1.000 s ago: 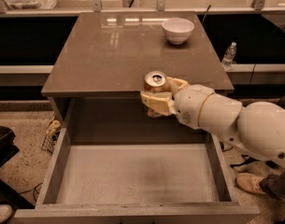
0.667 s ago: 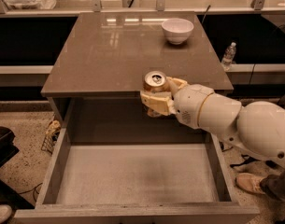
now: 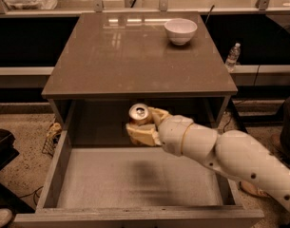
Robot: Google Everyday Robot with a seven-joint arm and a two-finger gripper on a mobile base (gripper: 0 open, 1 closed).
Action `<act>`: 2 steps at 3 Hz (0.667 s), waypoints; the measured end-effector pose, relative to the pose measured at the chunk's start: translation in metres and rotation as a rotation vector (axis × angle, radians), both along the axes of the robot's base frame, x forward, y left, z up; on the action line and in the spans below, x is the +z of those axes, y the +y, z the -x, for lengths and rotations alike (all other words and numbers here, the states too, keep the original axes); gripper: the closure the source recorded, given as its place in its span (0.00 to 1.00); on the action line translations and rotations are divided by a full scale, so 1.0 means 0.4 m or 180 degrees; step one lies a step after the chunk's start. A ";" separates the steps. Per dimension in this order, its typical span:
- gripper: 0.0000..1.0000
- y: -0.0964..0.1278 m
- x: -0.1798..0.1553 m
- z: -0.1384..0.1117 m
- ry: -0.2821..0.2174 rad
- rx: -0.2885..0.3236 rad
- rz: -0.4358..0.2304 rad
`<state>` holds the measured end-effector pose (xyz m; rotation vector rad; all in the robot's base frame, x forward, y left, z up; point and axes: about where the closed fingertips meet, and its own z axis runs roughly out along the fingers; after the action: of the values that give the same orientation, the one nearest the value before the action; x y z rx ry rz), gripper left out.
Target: Place orange can into top drawer
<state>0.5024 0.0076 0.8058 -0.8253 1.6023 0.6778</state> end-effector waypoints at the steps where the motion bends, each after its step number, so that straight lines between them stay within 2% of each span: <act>1: 1.00 0.082 -0.120 0.024 -0.0053 0.0377 -0.0129; 2: 1.00 0.159 -0.232 0.033 0.0000 0.0633 -0.0179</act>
Offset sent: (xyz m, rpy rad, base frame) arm -0.0167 0.1028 -0.1519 0.0748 0.0248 0.3016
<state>0.4892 0.0712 0.7131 -0.9509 1.5068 0.8600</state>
